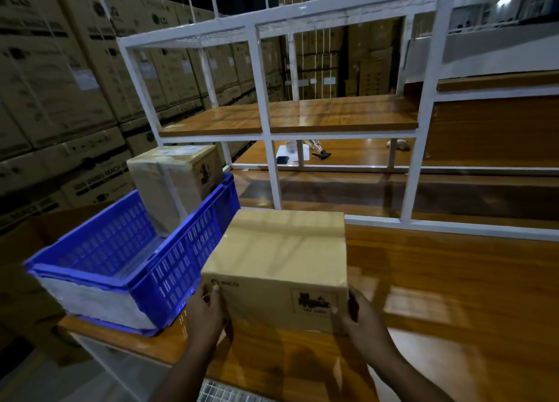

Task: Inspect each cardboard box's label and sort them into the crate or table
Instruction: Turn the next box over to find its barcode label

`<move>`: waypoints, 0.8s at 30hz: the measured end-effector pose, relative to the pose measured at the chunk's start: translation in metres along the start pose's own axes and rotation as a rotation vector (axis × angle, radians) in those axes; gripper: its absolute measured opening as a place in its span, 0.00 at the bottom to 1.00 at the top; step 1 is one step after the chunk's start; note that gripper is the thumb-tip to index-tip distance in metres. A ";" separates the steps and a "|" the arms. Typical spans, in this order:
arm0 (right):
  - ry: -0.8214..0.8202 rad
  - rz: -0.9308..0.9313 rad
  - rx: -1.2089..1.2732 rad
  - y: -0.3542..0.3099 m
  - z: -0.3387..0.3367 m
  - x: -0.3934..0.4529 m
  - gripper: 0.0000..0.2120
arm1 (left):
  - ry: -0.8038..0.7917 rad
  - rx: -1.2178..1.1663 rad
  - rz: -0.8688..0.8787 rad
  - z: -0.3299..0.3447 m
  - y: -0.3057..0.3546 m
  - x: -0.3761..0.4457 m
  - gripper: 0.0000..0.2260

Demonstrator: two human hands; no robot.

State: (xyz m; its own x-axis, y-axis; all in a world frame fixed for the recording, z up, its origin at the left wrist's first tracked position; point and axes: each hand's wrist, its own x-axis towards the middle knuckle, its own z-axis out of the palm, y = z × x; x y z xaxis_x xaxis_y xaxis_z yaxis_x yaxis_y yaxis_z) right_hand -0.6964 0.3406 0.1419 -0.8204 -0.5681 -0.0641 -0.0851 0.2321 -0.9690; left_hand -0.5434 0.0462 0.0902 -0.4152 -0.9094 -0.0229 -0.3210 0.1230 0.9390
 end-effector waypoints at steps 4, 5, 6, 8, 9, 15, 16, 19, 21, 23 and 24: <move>0.003 -0.050 -0.035 0.000 0.014 0.011 0.19 | -0.008 -0.017 -0.009 -0.001 0.057 -0.016 0.27; 0.009 -0.053 -0.043 -0.002 0.018 0.015 0.20 | -0.007 -0.023 -0.022 0.001 0.062 -0.010 0.27; 0.016 -0.049 -0.053 -0.003 0.022 0.021 0.20 | -0.005 -0.036 -0.035 0.003 0.064 -0.003 0.28; 0.038 -0.049 -0.079 -0.002 0.031 0.034 0.22 | -0.020 -0.063 -0.031 0.007 0.068 0.012 0.32; 0.050 -0.051 -0.097 -0.003 0.036 0.041 0.23 | -0.032 -0.080 -0.022 0.009 0.070 0.019 0.35; 0.108 -0.014 -0.205 -0.009 0.059 0.083 0.20 | -0.143 -0.063 -0.033 0.015 0.079 0.071 0.54; 0.126 0.003 -0.228 -0.008 0.063 0.090 0.20 | -0.163 -0.055 -0.048 0.015 0.082 0.079 0.57; 0.177 0.029 -0.267 -0.007 0.071 0.107 0.15 | -0.186 -0.028 -0.059 0.016 0.091 0.096 0.54; 0.211 0.034 -0.279 -0.009 0.075 0.114 0.12 | -0.182 0.003 -0.008 0.019 0.094 0.104 0.47; 0.237 0.046 -0.307 -0.010 0.078 0.119 0.11 | -0.193 0.039 0.014 0.023 0.094 0.112 0.44; 0.247 0.052 -0.319 -0.010 0.078 0.122 0.12 | -0.204 0.050 0.026 0.024 0.093 0.114 0.43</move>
State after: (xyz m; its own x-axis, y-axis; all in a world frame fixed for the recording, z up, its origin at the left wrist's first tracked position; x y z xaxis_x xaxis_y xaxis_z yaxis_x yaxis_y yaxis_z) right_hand -0.7516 0.2074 0.1248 -0.9362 -0.3513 -0.0137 -0.1794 0.5108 -0.8408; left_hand -0.6412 -0.0370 0.1669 -0.5861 -0.8070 -0.0724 -0.3474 0.1695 0.9223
